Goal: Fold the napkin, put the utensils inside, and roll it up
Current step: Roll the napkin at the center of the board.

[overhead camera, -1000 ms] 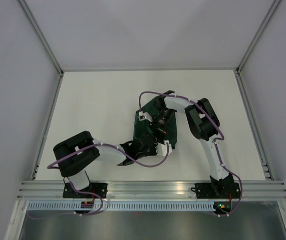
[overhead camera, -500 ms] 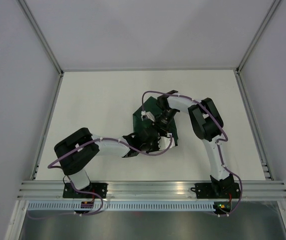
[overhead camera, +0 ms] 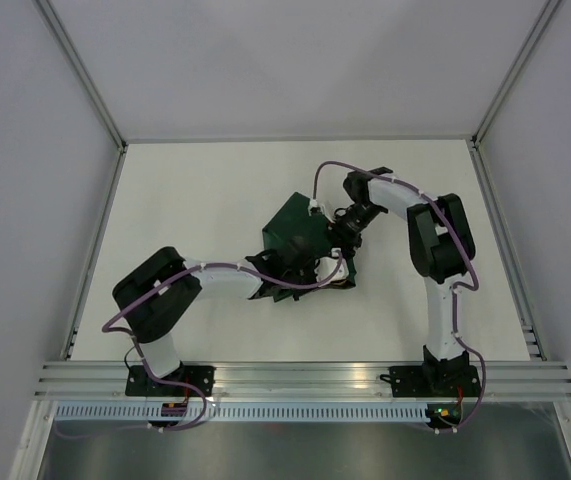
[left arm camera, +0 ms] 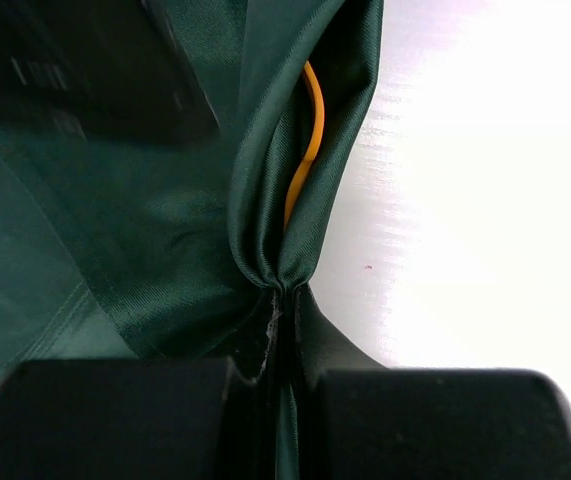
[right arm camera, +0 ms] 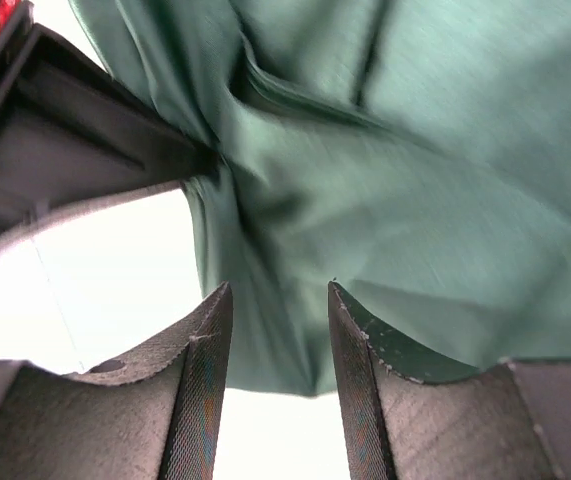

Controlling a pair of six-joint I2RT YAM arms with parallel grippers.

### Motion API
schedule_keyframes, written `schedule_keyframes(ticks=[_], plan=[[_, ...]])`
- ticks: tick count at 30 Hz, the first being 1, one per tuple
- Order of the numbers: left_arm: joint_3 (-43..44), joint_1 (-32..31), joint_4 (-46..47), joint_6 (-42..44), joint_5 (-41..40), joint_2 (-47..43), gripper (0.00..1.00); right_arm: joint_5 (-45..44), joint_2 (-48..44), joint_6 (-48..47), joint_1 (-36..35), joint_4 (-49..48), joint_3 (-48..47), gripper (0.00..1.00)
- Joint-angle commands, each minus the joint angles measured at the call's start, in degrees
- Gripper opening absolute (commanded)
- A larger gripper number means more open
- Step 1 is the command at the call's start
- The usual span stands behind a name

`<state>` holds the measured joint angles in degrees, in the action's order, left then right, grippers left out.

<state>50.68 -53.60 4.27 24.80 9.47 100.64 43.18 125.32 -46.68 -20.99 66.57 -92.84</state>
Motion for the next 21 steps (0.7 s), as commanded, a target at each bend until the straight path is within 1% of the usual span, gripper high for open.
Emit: schedule_keyframes(ticks=[1, 5, 8, 10, 11, 12, 13, 14, 15, 18, 19, 20, 21], plan=[[2.23, 1.83, -6.29, -4.67, 7.13, 2.28, 0.02, 2.79, -6.57, -2.72, 3.32, -2.66, 2.3, 0.49], [4.6, 4.47, -9.71, -6.95, 13.36, 3.77, 0.02, 4.37, -13.06, -3.42, 7.62, -8.1, 8.35, 0.5], [5.66, 6.75, -11.21, -8.7, 17.4, 4.74, 0.02, 5.07, -17.2, -4.12, 9.56, -11.53, 12.32, 0.49], [6.62, 8.24, -12.71, -9.68, 22.06, 5.62, 0.02, 4.46, -22.55, -4.13, 9.83, -16.8, 17.85, 0.49], [6.89, 9.64, -12.97, -10.55, 23.64, 6.4, 0.02, 4.2, -27.01, -3.52, 9.83, -19.34, 20.22, 0.49], [7.24, 10.35, -13.32, -10.99, 26.88, 6.76, 0.02, 3.93, -29.06, -3.16, 9.74, -24.59, 24.94, 0.5], [7.42, 11.06, -13.41, -11.52, 28.48, 7.2, 0.02, 3.32, -31.25, -2.98, 9.74, -27.08, 27.25, 0.5], [7.86, 12.37, -13.76, -12.13, 30.15, 8.51, 0.02, 2.79, -35.02, -2.2, 9.4, -31.71, 31.27, 0.5], [8.29, 12.99, -14.37, -12.49, 33.12, 9.22, 0.02, 2.27, -36.79, -2.19, 9.04, -33.59, 32.97, 0.5], [11.98, 14.66, -19.2, -12.76, 38.58, 13.34, 0.02, -0.54, -42.07, -2.54, 6.68, -39.48, 39.02, 0.5], [14.69, 14.84, -20.78, -12.49, 39.65, 14.57, 0.02, -1.42, -43.3, -2.46, 5.8, -40.97, 40.35, 0.5], [16.11, 15.11, -24.62, -11.71, 40.53, 15.8, 0.02, -3.61, -45.23, -2.28, 3.7, -42.38, 41.76, 0.5], [18.64, 15.2, -26.06, -11.61, 41.49, 17.82, 0.02, -5.02, -46.21, -1.5, 2.29, -45.79, 44.47, 0.5]])
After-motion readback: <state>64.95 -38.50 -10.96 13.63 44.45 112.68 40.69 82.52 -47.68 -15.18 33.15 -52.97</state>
